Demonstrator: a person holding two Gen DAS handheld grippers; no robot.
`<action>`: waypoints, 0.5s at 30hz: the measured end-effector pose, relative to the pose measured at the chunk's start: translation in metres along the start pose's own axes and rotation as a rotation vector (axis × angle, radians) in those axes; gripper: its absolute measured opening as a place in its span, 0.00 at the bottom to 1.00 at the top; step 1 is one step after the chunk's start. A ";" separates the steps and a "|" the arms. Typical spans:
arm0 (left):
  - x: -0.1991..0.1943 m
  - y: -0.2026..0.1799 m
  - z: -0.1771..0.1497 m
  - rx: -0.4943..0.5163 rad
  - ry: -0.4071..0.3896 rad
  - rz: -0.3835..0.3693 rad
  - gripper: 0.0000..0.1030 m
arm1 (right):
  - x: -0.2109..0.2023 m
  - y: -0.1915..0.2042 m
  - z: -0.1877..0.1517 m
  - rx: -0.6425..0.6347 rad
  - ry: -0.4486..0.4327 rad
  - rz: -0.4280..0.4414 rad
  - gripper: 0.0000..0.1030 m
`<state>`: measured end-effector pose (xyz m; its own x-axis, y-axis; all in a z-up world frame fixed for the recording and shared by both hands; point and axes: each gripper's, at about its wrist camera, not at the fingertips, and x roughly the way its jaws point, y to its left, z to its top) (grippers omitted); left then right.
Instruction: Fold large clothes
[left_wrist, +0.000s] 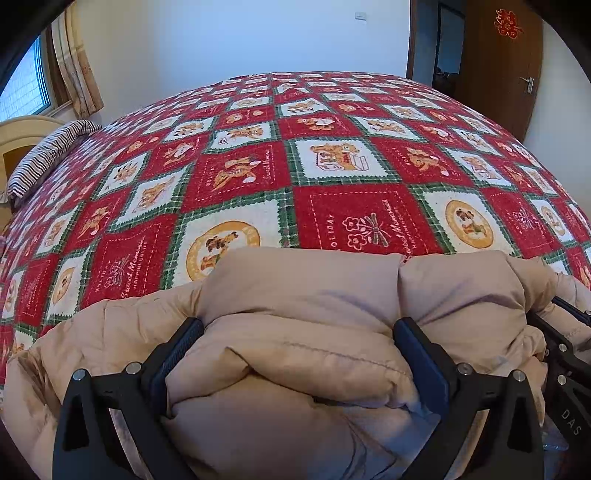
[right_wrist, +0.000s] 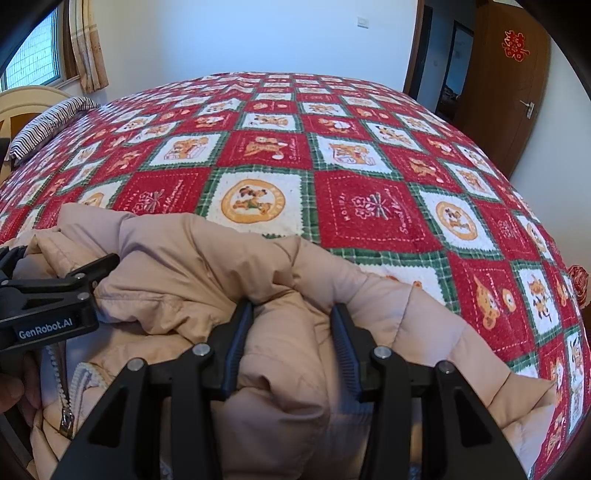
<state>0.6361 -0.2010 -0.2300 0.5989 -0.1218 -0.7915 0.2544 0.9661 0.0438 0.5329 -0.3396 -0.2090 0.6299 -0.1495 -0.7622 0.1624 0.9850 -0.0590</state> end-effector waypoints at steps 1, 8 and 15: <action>0.000 0.000 0.000 0.002 0.000 0.004 0.99 | 0.000 0.000 0.000 0.001 0.000 0.001 0.47; -0.031 0.010 0.023 -0.014 0.022 -0.013 0.99 | -0.003 0.002 0.005 -0.031 0.026 -0.004 0.50; -0.171 0.067 -0.012 0.020 -0.154 -0.114 0.99 | -0.100 -0.053 -0.022 0.100 -0.068 0.077 0.71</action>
<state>0.5418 -0.1125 -0.0987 0.6742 -0.2656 -0.6891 0.3413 0.9395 -0.0281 0.4445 -0.3749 -0.1440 0.6932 -0.0826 -0.7160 0.1842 0.9807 0.0651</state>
